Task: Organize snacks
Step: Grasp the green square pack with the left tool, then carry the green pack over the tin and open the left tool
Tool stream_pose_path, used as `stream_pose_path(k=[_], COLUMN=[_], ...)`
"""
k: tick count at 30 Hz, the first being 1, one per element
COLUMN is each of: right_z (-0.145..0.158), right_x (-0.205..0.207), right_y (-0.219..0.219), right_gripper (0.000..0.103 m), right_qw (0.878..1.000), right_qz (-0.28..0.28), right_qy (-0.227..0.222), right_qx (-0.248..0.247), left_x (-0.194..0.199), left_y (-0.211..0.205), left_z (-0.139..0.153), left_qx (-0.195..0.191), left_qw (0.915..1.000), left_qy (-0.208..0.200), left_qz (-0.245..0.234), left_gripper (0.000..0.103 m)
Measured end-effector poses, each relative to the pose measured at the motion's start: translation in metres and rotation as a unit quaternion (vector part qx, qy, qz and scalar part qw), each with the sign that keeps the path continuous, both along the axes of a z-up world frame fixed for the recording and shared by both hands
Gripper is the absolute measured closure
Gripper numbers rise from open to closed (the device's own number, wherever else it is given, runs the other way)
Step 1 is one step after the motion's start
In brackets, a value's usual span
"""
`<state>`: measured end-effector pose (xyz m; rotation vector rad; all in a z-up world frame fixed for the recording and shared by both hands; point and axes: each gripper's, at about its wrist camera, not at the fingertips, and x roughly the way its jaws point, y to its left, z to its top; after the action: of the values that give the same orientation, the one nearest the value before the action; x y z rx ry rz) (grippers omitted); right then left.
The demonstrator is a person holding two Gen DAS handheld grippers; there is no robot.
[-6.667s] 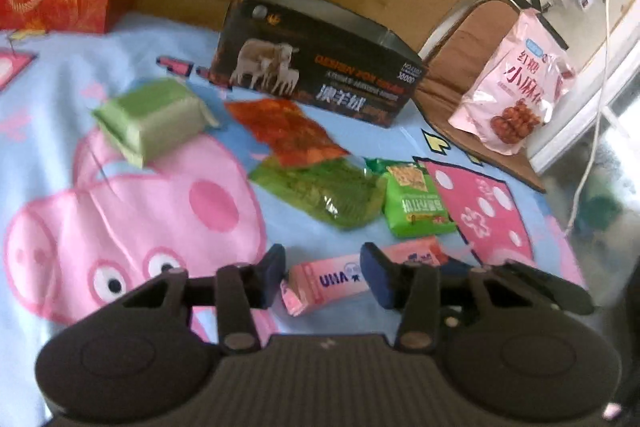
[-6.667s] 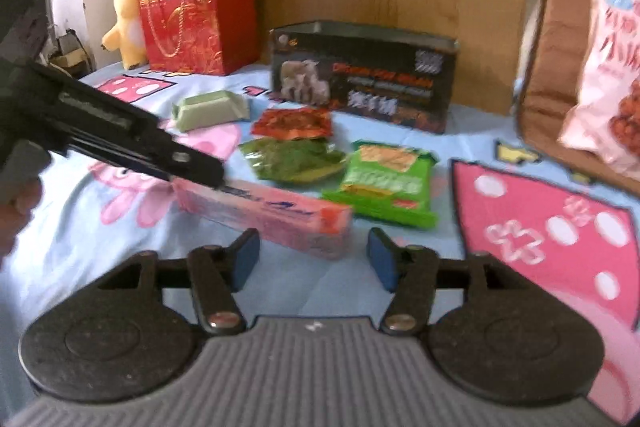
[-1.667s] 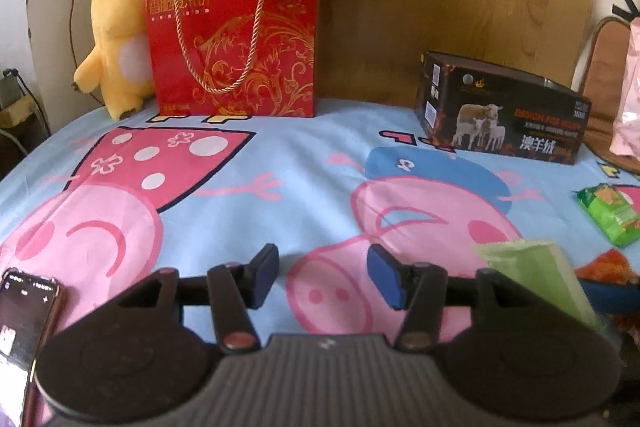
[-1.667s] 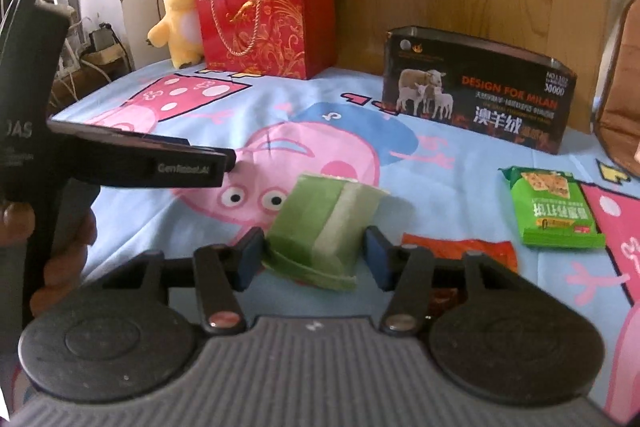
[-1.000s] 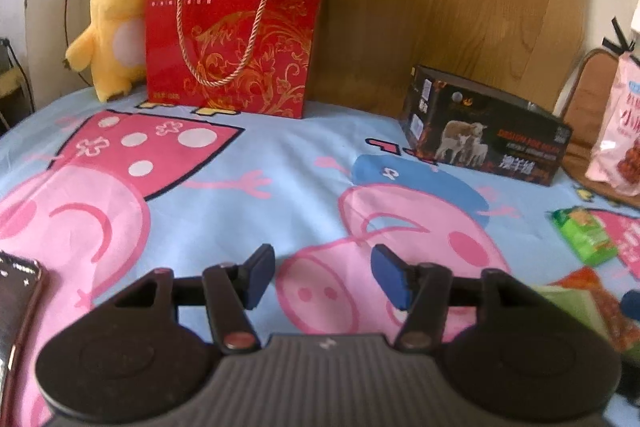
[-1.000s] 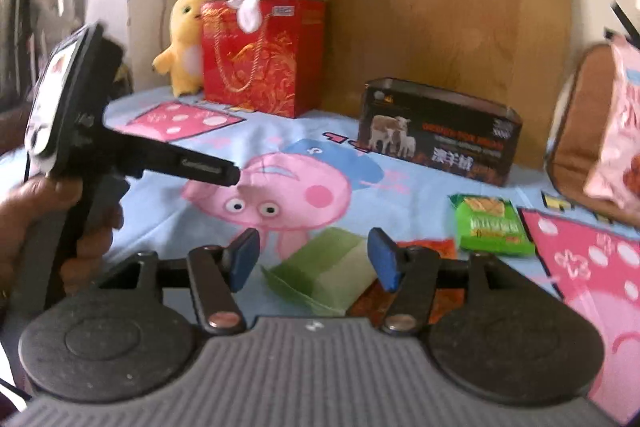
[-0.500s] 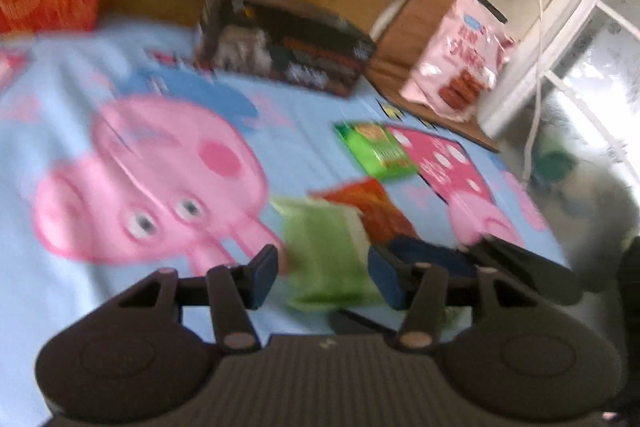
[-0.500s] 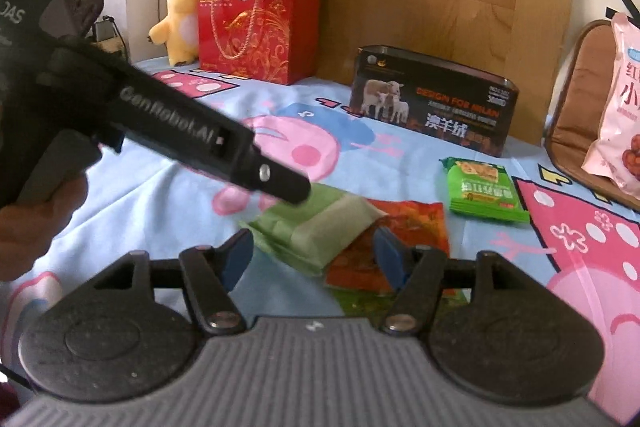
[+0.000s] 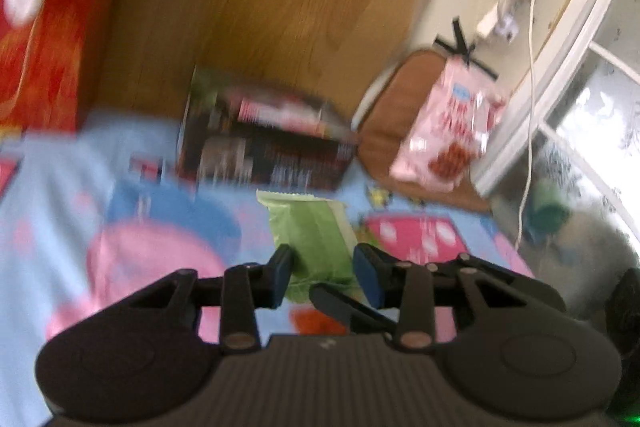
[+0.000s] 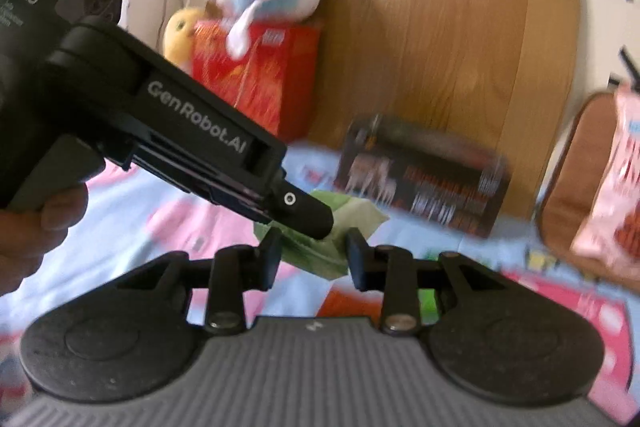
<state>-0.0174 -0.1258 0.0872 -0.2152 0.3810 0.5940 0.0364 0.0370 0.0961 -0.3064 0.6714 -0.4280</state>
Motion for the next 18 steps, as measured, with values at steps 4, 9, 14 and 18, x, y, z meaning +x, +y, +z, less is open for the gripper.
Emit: stream_pose_path(k=[4,9,14,18], right_z=[0.016,0.024,0.005,0.002], right_x=[0.051,0.121,0.180,0.184], right_y=[0.001,0.007,0.015,0.006], right_gripper=[0.066,0.066,0.064,0.061], right_qw=[1.000,0.999,0.999,0.998], right_qz=[-0.013,-0.026,-0.044,-0.052], right_qy=[-0.023,-0.024,0.013,0.020], right_qx=[0.012,0.011,0.005,0.009], left_x=[0.047,0.111,0.160,0.156], left_y=[-0.002,-0.001,-0.004,-0.014], left_z=[0.019,0.020,-0.005,-0.009], left_qx=[0.001,-0.005,0.002,0.044], left_qw=[0.9996,0.9989,0.9984,0.9962], left_qy=[-0.026,-0.032,-0.015,-0.027], left_qz=[0.014,0.035,0.054,0.071], left_gripper=[0.069,0.069,0.065,0.060])
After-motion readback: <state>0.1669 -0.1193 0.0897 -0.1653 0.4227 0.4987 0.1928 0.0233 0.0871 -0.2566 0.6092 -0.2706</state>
